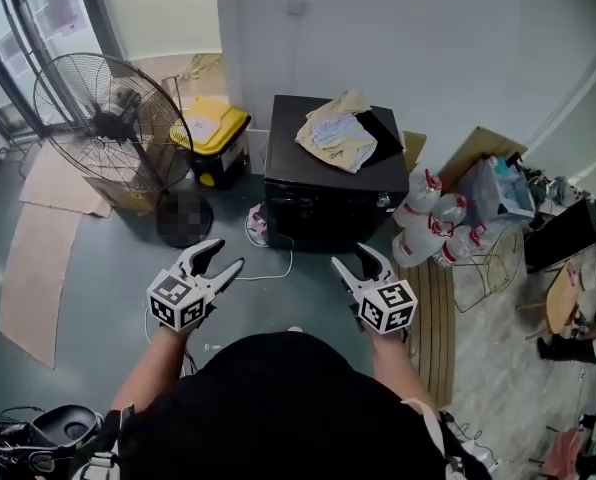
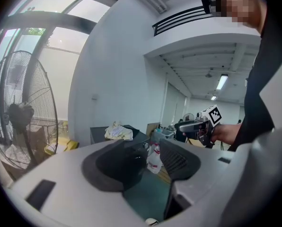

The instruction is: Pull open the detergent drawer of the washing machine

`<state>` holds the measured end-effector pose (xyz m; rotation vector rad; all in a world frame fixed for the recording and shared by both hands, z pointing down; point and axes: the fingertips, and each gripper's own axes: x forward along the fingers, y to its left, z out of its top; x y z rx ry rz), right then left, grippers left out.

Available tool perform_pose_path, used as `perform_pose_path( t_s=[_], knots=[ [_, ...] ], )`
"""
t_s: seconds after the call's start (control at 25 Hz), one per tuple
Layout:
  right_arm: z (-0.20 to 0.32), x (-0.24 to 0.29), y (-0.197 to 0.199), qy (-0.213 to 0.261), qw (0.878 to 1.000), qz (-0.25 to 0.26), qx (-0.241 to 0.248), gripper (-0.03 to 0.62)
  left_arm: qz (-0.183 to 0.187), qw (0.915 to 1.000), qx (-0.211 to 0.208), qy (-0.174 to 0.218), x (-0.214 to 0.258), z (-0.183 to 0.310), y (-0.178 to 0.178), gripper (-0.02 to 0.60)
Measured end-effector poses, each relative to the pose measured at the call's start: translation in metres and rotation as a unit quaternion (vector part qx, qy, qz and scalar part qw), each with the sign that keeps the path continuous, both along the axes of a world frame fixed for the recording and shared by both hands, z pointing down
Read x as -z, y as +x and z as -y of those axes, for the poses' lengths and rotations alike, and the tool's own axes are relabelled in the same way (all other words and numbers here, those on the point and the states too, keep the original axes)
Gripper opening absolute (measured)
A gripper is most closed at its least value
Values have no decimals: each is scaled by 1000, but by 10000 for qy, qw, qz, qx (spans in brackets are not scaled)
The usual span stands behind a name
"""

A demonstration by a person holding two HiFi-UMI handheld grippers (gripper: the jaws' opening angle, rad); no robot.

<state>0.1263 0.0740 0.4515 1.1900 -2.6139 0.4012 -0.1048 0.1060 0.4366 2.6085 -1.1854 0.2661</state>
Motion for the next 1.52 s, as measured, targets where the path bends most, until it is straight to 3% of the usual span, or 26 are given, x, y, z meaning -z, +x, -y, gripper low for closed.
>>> perform_pose_path(
  t_s=[0.36,0.6,1.16,1.52],
  knots=[
    [42,-22,14,-149,9994,-6,321,244,246,9995,175,-72,-9,29,31,241],
    [66,-24,27,-153,9989,-61,444,249,630,9977,228,-43,-14,43,51,241],
    [89,-39,31,-305,9982,-262,442,253,357,9989,169,-262,-25,75,58,241],
    [108,-35,19,-262,9992,-310,-29,253,191,9990,-183,-350,-40,107,34,241]
  ],
)
